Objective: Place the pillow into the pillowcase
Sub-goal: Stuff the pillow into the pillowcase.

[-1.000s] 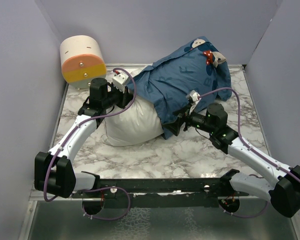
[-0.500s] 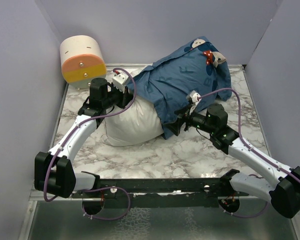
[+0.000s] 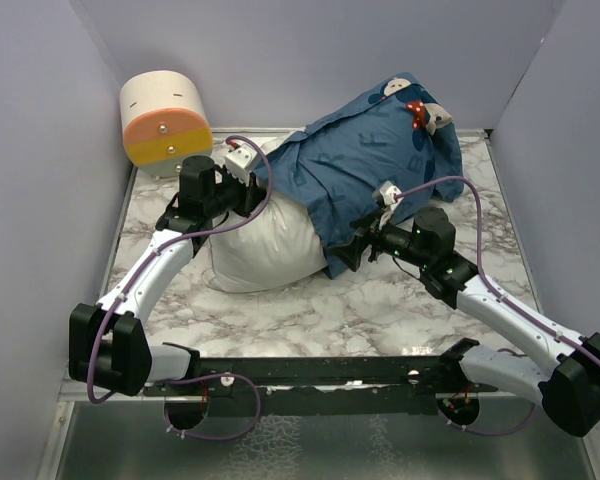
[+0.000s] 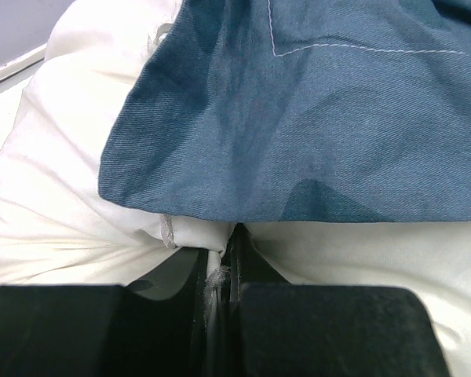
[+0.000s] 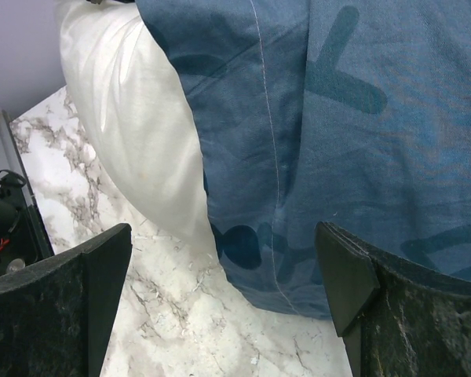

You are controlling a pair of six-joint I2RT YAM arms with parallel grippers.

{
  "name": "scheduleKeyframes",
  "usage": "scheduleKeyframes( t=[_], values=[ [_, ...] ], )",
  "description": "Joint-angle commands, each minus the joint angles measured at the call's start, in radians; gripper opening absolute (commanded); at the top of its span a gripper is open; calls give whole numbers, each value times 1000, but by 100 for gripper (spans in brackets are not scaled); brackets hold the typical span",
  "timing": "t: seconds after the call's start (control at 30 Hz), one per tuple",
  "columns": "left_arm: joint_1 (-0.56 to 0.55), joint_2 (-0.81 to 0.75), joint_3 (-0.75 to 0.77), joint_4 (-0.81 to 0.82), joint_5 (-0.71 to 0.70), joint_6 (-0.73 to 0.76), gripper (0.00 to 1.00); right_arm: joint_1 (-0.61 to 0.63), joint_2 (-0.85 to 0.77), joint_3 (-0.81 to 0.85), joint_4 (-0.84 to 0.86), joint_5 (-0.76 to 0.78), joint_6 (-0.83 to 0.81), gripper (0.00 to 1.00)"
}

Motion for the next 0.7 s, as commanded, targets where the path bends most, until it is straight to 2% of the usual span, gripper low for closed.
scheduleKeyframes(
  t=[0.0,0.67],
  values=[
    [-12,29,-24,-120,22,-4,0,-1,-15,-6,-6,21,-13,100],
    [-13,32,-22,-125,23,-5,0,1,-16,1,-19,30,-22,100]
  ],
)
